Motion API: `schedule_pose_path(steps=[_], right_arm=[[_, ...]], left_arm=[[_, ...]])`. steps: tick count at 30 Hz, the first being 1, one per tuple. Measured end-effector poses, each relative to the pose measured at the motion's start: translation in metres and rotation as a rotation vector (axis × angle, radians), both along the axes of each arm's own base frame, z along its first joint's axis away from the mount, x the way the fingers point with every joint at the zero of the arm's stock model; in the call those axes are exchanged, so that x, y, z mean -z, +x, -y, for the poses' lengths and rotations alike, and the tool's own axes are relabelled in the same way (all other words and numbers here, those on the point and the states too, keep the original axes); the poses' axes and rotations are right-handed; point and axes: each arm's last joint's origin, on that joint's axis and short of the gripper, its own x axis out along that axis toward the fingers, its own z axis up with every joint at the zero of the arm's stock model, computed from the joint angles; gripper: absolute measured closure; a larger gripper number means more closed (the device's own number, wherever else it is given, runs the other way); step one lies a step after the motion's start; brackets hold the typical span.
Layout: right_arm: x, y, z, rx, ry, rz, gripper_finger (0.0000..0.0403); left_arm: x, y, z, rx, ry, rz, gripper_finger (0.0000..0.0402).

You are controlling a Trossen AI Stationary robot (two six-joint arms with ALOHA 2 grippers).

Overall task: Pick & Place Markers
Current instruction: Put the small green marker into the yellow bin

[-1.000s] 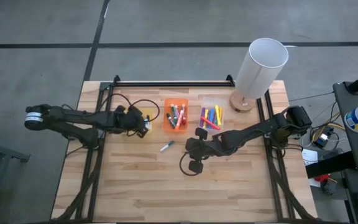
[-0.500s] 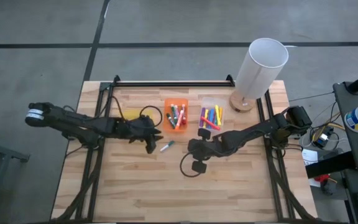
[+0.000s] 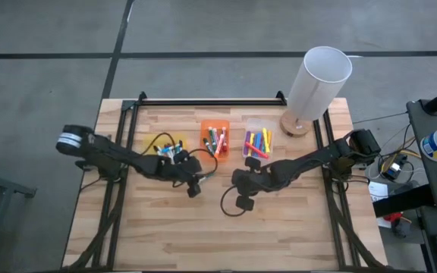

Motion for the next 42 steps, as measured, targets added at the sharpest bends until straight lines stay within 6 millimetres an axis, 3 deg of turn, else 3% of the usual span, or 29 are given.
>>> schedule_pose_path(steps=[8, 17, 25, 42], right_arm=[[0.0, 0.0, -0.002, -0.005, 0.0, -0.001, 0.0335], [0.0, 0.0, -0.001, -0.004, -0.001, 0.001, 0.0335], [0.0, 0.0, -0.001, -0.004, 0.0, 0.005, 0.0335], [0.0, 0.0, -0.002, -0.004, 0.0, 0.007, 0.0335]], left_arm=[[0.026, 0.012, 0.005, -0.003, 0.0, -0.092, 0.0271], [0.036, 0.015, 0.005, -0.017, 0.013, -0.125, 0.0289], [0.034, 0.015, 0.006, -0.004, 0.002, -0.123, 0.0383], [0.006, 0.022, 0.012, 0.034, -0.065, -0.071, 0.04]])
